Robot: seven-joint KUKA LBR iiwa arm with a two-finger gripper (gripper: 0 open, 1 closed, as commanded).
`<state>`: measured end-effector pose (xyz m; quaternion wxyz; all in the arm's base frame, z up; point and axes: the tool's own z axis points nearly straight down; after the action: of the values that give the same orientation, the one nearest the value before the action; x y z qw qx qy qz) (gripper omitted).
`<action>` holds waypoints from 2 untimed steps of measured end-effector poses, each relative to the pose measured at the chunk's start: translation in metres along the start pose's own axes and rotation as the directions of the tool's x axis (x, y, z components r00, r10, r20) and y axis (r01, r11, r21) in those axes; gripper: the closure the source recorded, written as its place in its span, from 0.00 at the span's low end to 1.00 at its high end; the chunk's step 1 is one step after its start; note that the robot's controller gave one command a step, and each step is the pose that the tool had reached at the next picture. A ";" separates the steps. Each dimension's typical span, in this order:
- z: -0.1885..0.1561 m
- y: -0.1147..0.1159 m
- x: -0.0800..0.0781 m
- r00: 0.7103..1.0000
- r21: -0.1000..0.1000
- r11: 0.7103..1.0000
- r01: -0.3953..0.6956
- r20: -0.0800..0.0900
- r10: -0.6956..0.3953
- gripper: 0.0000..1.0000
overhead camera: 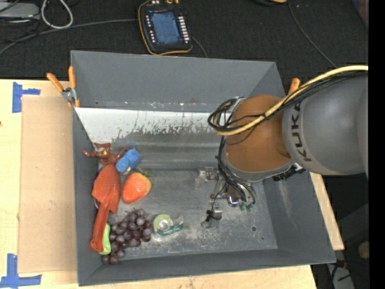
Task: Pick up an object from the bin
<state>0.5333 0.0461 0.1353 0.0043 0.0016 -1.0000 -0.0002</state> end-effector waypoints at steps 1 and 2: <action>-0.003 0.000 -0.002 1.000 0.000 1.000 -0.003 0.006 0.003 0.00; 0.062 0.106 0.033 0.987 0.001 0.987 0.162 0.002 -0.162 0.00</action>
Offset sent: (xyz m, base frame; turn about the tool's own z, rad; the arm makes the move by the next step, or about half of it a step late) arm -0.0364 0.1139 -0.0653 -0.1741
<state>0.4994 0.1523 0.0736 0.0033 0.0829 -0.9965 -0.0003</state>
